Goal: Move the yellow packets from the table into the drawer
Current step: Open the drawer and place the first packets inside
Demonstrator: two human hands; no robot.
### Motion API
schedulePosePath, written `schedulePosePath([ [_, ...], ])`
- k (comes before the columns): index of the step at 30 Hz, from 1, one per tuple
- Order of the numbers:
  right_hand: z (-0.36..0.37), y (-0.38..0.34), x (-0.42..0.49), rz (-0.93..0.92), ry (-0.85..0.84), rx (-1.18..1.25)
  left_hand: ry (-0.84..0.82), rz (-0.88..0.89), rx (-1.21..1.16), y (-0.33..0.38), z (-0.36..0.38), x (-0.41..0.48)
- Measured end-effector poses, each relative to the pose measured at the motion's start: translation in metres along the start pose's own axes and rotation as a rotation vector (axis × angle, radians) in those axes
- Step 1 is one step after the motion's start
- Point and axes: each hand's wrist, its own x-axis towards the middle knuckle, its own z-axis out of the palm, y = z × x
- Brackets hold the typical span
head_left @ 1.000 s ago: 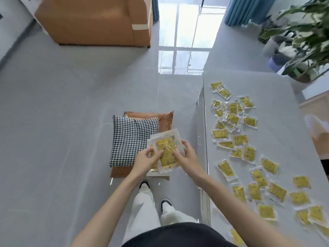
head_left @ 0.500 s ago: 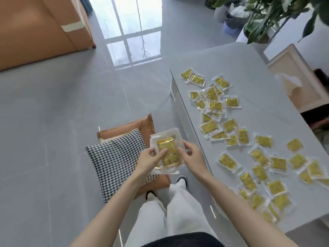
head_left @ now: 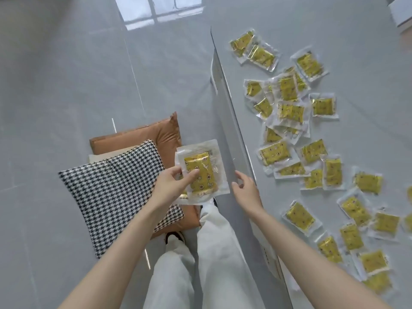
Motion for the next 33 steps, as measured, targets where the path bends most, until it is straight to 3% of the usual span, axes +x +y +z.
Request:
schedulePosePath([
  [14, 0.081, 0.080, 0.151, 0.184, -0.154, -0.283, 0.009, -0.021, -0.009, -0.104, -0.001, 0.108],
  [20, 0.086, 0.083, 0.142, 0.172, -0.135, -0.230, 0.035, -0.040, -0.044, -0.118, -0.003, 0.110],
  [24, 0.097, 0.075, 0.131, 0.126, -0.157, -0.072, 0.030, -0.011, -0.031, -0.115, -0.008, 0.104],
  [33, 0.152, 0.069, 0.093, 0.058, -0.390, -0.052, 0.074, -0.002, 0.003, -0.117, -0.037, 0.081],
])
